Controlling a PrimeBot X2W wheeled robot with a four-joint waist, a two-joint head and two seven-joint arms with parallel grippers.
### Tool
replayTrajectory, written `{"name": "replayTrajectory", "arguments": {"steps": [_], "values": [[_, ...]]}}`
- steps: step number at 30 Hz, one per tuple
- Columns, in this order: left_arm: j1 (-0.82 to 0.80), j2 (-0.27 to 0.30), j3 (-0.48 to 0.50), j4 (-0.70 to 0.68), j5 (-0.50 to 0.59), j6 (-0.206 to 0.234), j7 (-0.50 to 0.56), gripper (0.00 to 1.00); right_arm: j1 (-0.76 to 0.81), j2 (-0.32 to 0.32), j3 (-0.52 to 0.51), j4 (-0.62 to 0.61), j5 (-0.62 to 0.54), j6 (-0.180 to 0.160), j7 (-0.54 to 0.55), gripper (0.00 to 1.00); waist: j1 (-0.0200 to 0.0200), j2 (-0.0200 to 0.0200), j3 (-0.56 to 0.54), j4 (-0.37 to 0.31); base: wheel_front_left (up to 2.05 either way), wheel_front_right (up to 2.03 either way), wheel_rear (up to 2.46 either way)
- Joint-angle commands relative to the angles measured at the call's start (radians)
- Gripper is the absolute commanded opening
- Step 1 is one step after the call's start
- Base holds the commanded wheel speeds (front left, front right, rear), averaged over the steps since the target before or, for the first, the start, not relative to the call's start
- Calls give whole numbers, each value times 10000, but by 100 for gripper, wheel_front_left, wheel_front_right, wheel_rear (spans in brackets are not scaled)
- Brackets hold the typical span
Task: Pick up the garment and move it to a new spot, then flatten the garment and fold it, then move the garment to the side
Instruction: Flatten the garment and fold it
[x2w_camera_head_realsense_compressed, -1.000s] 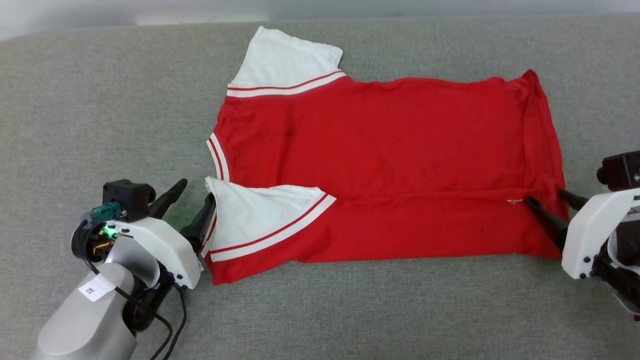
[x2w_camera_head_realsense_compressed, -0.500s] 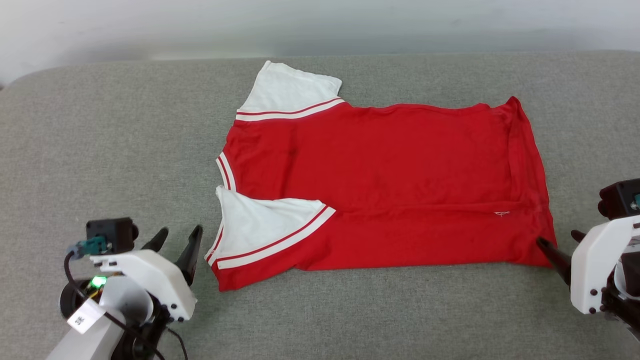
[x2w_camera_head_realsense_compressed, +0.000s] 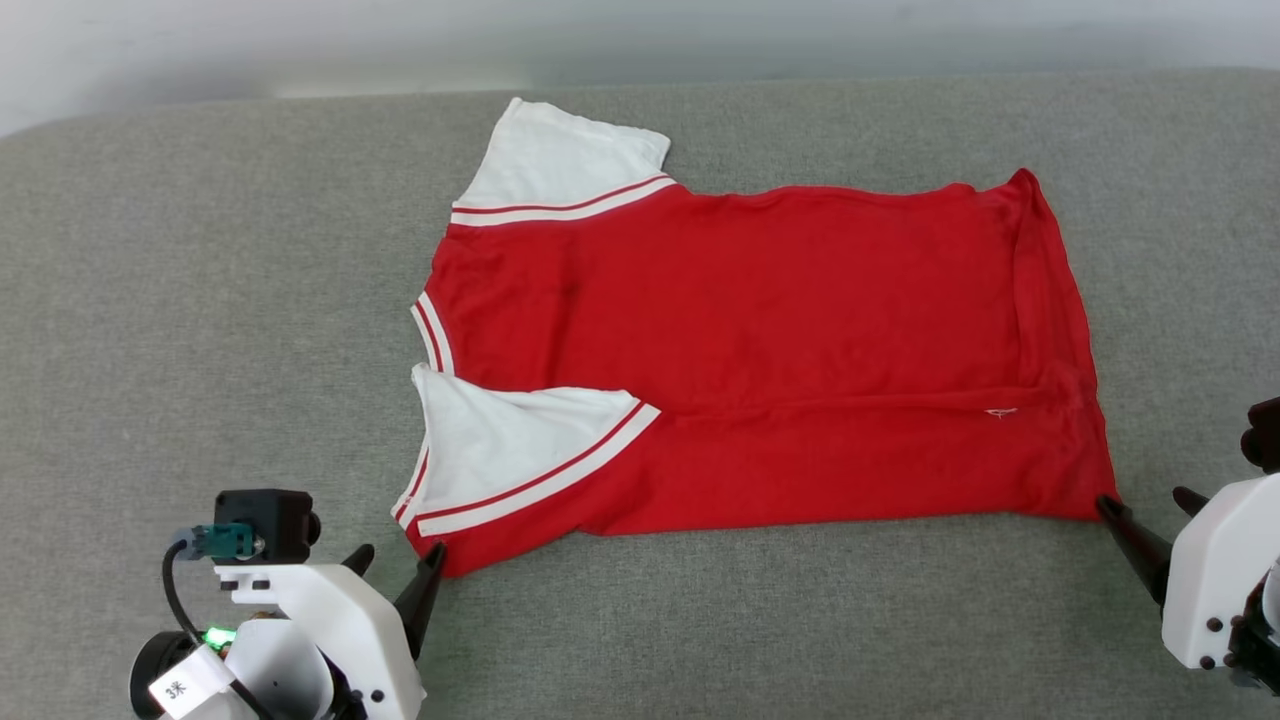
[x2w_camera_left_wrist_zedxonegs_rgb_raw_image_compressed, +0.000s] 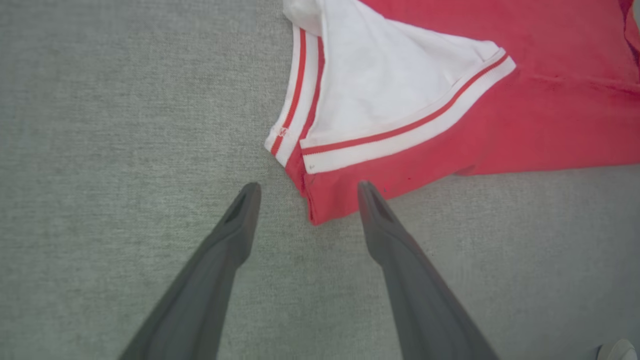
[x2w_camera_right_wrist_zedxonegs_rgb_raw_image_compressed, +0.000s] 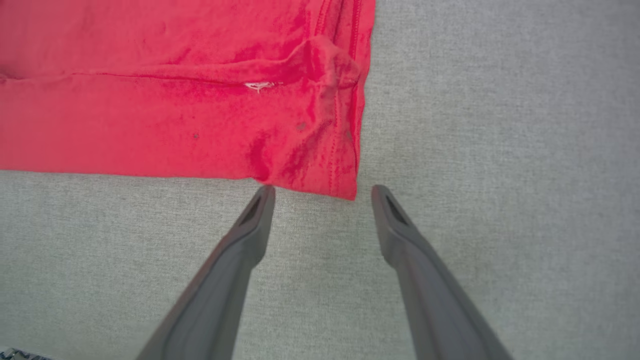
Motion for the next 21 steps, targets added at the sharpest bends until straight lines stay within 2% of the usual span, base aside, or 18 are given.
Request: {"name": "replayTrajectory", "arguments": {"steps": [1,6,17,18,19,20,21], "values": [[38,6,-51,-58,49,95,117,100,121,117,-66,-150,-29,-4,33,100,1,0,117,-66,0,0,0],[-269,-125,-93,364,-83,121,382,100,100,274,-122,-409,37,-4,7,100,1,0,404,-196,0,0,0],[-459,-406,-545,1882,-293,-313,768,100,-118,246,-70,-535,79,-4,-215,100,1,0,929,-386,0,0,0],[-427,-452,-659,2016,-366,-404,905,86,-132,233,-69,-537,72,-4,-212,100,1,0,960,-388,0,0,0],[-422,-474,-798,2157,-413,-512,1069,27,-155,204,-57,-542,33,-4,-245,100,1,0,986,-389,0,0,0],[-411,-518,-913,2279,-445,-613,1173,0,-194,174,-48,-536,-13,-4,-274,100,1,0,1003,-387,0,0,0],[-413,-556,-994,2379,-471,-699,1210,0,-238,150,-42,-512,-43,-4,-308,100,1,0,1006,-380,0,0,0]]}}
